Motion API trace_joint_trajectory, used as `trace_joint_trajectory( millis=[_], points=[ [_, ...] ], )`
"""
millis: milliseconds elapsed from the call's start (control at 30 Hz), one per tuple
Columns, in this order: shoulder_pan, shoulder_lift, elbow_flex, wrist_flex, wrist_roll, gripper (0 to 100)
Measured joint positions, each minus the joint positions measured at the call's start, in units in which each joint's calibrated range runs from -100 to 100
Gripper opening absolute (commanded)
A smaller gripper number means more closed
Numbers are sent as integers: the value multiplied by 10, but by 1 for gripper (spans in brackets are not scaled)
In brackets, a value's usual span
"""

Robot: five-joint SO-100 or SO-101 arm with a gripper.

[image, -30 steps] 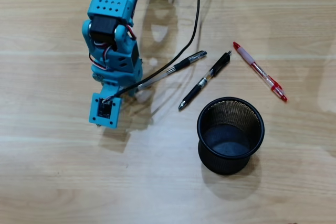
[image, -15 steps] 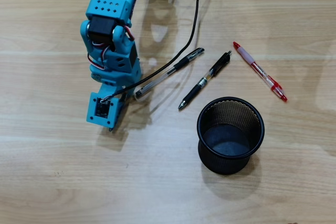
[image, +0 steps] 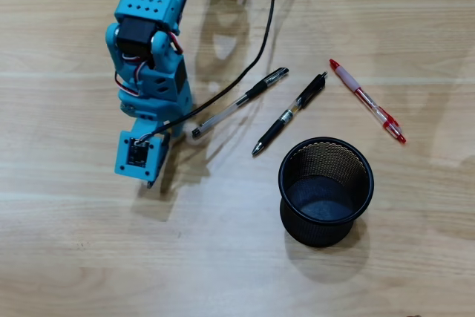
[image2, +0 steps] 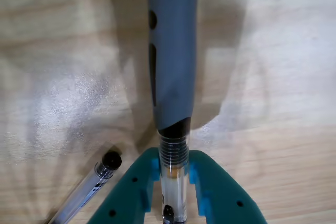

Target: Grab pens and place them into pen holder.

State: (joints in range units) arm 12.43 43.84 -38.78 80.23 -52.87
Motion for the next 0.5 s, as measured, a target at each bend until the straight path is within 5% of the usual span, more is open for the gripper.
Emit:
trace_joint_trajectory(
  millis=[500],
  points=[
    [0,-138,-36,25,16,2]
  ],
)
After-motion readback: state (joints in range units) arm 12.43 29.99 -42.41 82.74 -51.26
